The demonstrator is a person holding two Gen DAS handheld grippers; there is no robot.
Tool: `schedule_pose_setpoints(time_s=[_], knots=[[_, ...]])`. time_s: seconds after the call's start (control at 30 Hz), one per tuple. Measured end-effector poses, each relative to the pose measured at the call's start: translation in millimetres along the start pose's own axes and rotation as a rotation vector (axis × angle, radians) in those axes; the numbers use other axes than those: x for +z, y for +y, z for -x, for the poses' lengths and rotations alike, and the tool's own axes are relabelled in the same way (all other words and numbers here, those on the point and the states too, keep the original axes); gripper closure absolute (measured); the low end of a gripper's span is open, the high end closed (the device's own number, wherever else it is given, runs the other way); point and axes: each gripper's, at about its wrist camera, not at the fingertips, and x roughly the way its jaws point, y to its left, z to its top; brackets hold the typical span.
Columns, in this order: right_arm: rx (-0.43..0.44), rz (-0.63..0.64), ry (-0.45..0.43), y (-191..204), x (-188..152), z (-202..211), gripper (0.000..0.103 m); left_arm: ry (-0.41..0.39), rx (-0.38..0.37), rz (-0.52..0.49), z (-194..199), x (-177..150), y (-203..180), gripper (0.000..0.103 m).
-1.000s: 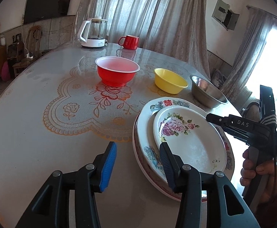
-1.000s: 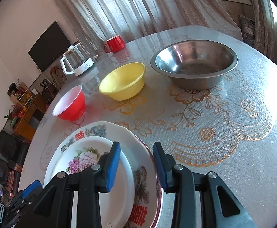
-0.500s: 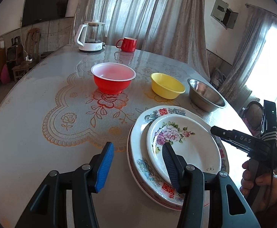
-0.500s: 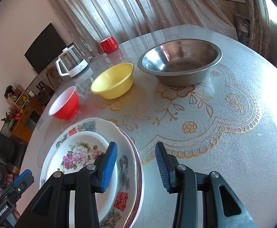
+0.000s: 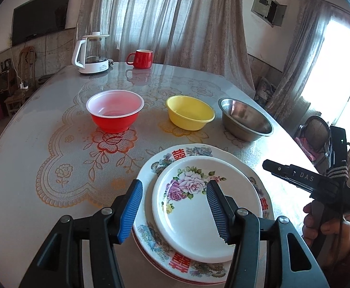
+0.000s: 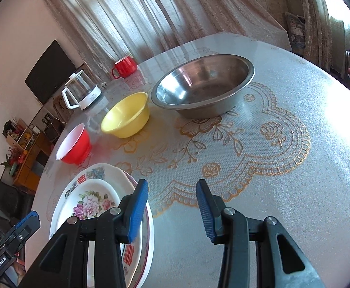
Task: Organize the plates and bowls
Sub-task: 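Move both grippers toward the steel bowl rim, then close both grippers on the steel bowl rim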
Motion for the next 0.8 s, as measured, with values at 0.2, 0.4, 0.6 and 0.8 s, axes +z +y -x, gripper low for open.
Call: schedule_pose_setpoints(time_s=[0.2, 0.4, 0.6, 0.8], knots=[[-0.011, -0.002, -0.01, -6, 10, 0, 0.061, 0.037, -0.013, -0.012, -14, 10, -13, 0.047], [-0.039, -0.008, -0.04, -15, 30, -2, 0.061, 0.029, -0.044, -0.037, -23, 18, -28, 0.047], [-0.079, -0.067, -0.071, -31, 62, -15, 0.061, 0.043, -0.068, -0.062, -36, 24, -41, 0.047], [-0.128, -0.123, -0.088, -45, 90, -29, 0.059, 0.053, -0.085, -0.052, -47, 29, -43, 0.047]])
